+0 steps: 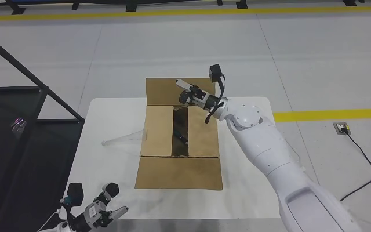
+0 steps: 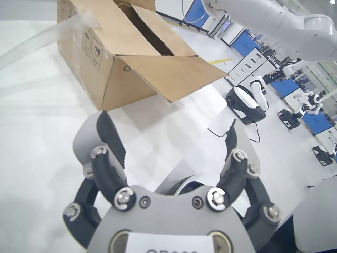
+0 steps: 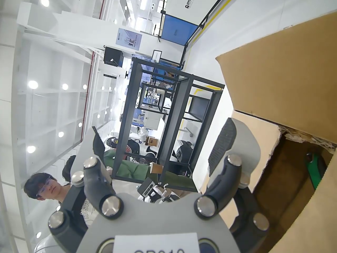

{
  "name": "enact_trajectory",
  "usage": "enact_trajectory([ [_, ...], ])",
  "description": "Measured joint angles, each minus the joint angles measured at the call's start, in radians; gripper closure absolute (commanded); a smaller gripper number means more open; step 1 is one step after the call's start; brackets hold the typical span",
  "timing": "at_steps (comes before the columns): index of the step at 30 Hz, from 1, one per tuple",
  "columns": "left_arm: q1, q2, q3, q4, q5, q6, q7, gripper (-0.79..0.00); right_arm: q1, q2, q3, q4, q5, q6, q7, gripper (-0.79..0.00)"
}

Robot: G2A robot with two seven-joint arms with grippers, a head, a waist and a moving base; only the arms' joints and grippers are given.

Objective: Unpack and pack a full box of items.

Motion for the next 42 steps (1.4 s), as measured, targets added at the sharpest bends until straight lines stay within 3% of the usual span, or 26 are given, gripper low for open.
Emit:
enact_trajectory([
  [3,-0.007,-0.001,0.030,-0.006,-0.048,0.034,-0.030,-0.785,-0.017,0.002,-0.003,-0.029,-0.024,0.006,-0.017,-0.785],
  [7,-0.032,0.001,0.071,-0.031,-0.220,0.172,-0.132,-0.785,-0.047,0.012,-0.001,-0.090,-0.086,0.032,-0.033,-0.785],
  [17,-0.079,0.035,0.085,-0.118,-0.682,0.468,-0.677,-0.785,-0.136,0.049,0.068,-0.186,-0.127,0.046,-0.041,-0.785],
  [18,-0.085,0.038,0.090,-0.119,-0.725,0.492,-0.729,-0.760,-0.144,0.052,0.075,-0.195,-0.130,0.046,-0.042,-0.785],
  [21,-0.126,0.044,0.102,-0.082,-0.903,0.563,-0.890,-0.548,-0.168,0.062,0.098,-0.221,-0.135,0.049,-0.040,-0.785],
  [23,-0.158,0.045,0.118,-0.045,-0.993,0.606,-0.943,-0.471,-0.182,0.068,0.111,-0.237,-0.139,0.054,-0.035,-0.785],
  [28,-0.210,0.037,0.158,0.024,-1.107,0.664,-0.924,-0.588,-0.202,0.077,0.130,-0.272,-0.154,0.079,-0.026,-0.785],
  [31,-0.230,0.034,0.178,0.045,-1.094,0.671,-0.897,-0.582,-0.210,0.080,0.139,-0.293,-0.161,0.091,-0.021,-0.785],
  [34,-0.237,0.031,0.194,0.052,-1.065,0.662,-0.859,-0.483,-0.215,0.083,0.146,-0.306,-0.170,0.102,-0.020,-0.785],
  [35,-0.239,0.030,0.200,0.053,-1.058,0.661,-0.848,-0.400,-0.216,0.083,0.148,-0.309,-0.172,0.106,-0.018,-0.785],
  [38,-0.244,0.029,0.212,0.055,-1.049,0.659,-0.837,-0.320,-0.220,0.083,0.151,-0.316,-0.174,0.112,-0.016,-0.785],
  [40,-0.247,0.028,0.215,0.056,-1.040,0.654,-0.835,-0.151,-0.223,0.083,0.153,-0.320,-0.176,0.112,-0.016,-0.785],
  [41,-0.248,0.028,0.217,0.057,-1.034,0.651,-0.832,0.000,-0.225,0.083,0.154,-0.322,-0.176,0.112,-0.018,-0.785],
  [42,-0.248,0.028,0.219,0.056,-1.032,0.648,-0.832,0.000,-0.227,0.083,0.155,-0.324,-0.176,0.112,-0.019,-0.785],
])
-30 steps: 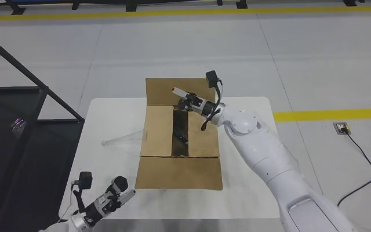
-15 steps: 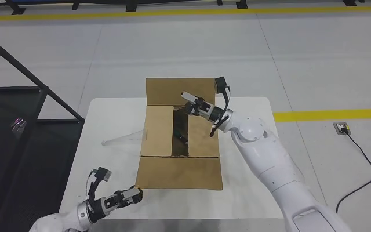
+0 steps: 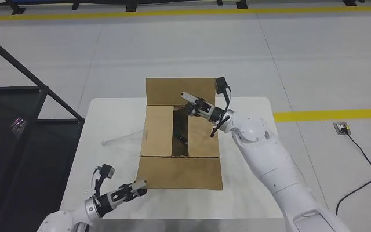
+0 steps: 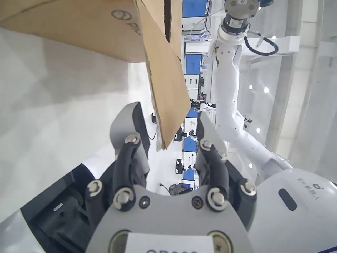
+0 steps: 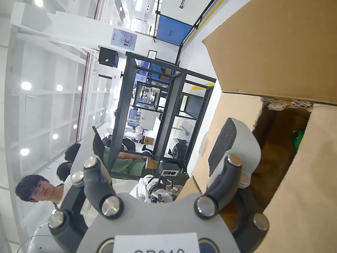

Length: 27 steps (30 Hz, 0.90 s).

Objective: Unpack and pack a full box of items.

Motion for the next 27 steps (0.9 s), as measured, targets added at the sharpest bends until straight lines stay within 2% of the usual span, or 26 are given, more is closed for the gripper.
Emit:
enact_trajectory([
  [10,0.013,0.003,-0.003,0.005,-0.007,-0.048,-0.048,0.000,0.002,-0.002,0.006,-0.005,-0.003,0.023,0.012,-0.785],
  [19,0.031,0.009,-0.023,0.038,-0.110,-0.065,-0.156,0.000,0.047,-0.017,-0.022,0.022,-0.012,0.063,0.045,-0.785],
  [24,0.044,0.010,-0.028,0.047,-0.139,-0.079,-0.182,0.000,0.081,-0.028,-0.048,0.057,-0.017,0.080,0.104,-0.785],
  [27,0.051,0.011,-0.034,0.050,-0.147,-0.086,-0.191,0.000,0.105,-0.035,-0.082,0.078,-0.048,0.096,0.177,-0.785],
])
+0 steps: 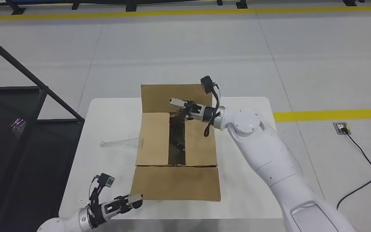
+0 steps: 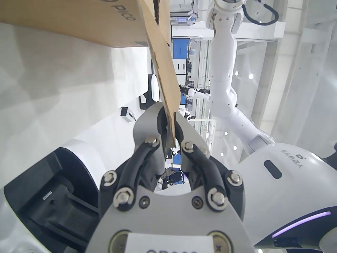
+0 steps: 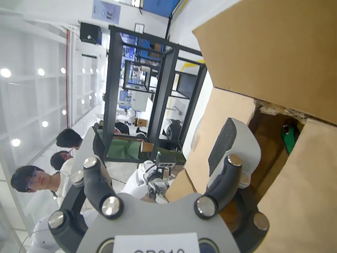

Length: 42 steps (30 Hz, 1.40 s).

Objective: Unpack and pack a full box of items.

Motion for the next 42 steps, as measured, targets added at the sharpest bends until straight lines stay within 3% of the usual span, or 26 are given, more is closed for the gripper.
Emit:
enact_trajectory([
  [6,0.006,0.002,-0.004,0.010,0.006,-0.004,-0.009,0.000,0.008,-0.002,-0.011,0.007,-0.010,0.012,0.025,-0.785],
  [7,0.004,0.002,-0.003,0.014,0.009,-0.004,-0.002,-0.077,0.008,-0.002,-0.011,0.007,-0.010,0.012,0.025,-0.785],
  [8,0.001,0.001,0.001,0.017,0.013,-0.004,0.005,-0.557,0.008,-0.002,-0.011,0.006,-0.010,0.012,0.025,-0.785],
  [9,-0.002,0.001,0.005,0.018,0.013,-0.007,0.004,-0.785,0.006,-0.002,-0.012,0.003,-0.012,0.012,0.022,-0.785],
  [15,0.006,0.001,-0.001,0.026,0.008,-0.061,0.005,-0.785,-0.023,-0.007,-0.046,-0.034,-0.059,0.043,0.043,-0.785],
  [25,0.047,0.007,-0.097,0.028,-0.028,-0.114,0.071,-0.785,0.024,-0.055,-0.130,0.083,-0.087,0.091,0.046,-0.785],
  [32,0.106,0.007,-0.163,-0.034,0.014,-0.154,0.172,-0.785,0.052,-0.105,-0.161,0.220,-0.009,0.022,0.064,-0.785],
  [42,0.154,0.000,-0.178,-0.098,0.124,-0.175,0.296,-0.785,0.076,-0.178,-0.175,0.380,0.105,-0.082,0.099,-0.785],
])
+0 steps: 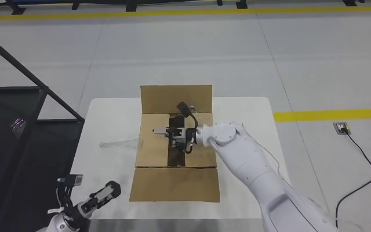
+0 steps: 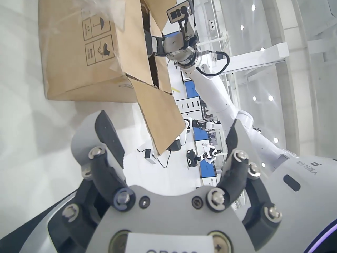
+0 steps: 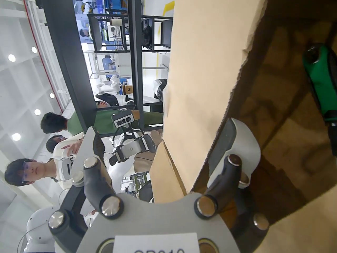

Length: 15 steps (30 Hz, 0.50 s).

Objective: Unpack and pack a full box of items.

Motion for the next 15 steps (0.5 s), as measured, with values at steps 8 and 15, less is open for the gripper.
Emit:
enact_trajectory([
  [8,0.020,-0.004,0.005,-0.046,0.073,-0.007,0.051,-0.785,0.036,-0.027,0.029,0.063,0.072,-0.103,0.026,-0.785],
  [15,0.038,-0.008,-0.016,-0.098,0.220,0.025,0.154,-0.785,0.056,-0.041,0.041,0.039,0.096,-0.171,0.089,-0.785],
])
